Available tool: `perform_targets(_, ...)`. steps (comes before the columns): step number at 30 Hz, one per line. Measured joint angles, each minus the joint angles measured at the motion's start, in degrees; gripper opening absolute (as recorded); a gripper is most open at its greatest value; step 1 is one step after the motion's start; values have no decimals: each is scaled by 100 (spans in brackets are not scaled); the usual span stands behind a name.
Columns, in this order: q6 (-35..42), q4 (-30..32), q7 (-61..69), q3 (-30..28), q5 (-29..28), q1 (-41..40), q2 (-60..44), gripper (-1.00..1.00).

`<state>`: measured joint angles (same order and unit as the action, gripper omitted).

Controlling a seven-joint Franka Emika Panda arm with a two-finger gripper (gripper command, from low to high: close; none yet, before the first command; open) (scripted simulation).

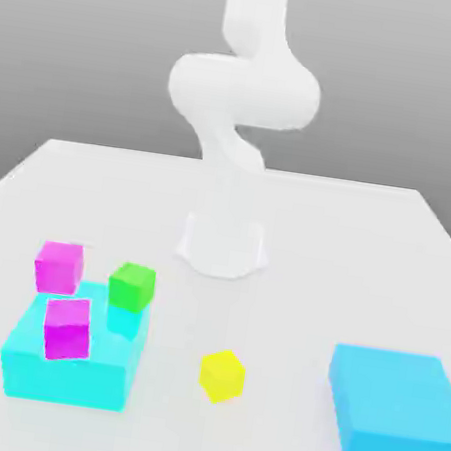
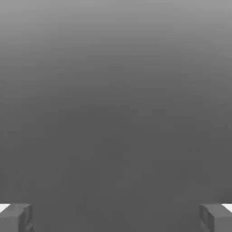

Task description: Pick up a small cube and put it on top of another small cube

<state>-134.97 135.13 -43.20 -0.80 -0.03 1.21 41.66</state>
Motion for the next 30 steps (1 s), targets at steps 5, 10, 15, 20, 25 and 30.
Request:
perform_targets(5, -752, 767, 633, -183, 3, 271, -1010, 0)
perform_targets(10, -1496, 1523, 1272, -337, 20, 514, -2015, 0)
perform_targets(15, -2316, 2336, 1975, -438, 48, 719, -3136, 0)
perform_targets(20, -3176, 2963, 2566, -447, 80, 824, -4290, 0)
perform_targets(25, -4013, 2828, 2834, -110, 375, 565, -5331, 0)
perform_targets(30, -4312, 2761, 2849, 15, 398, 448, -5701, -100)
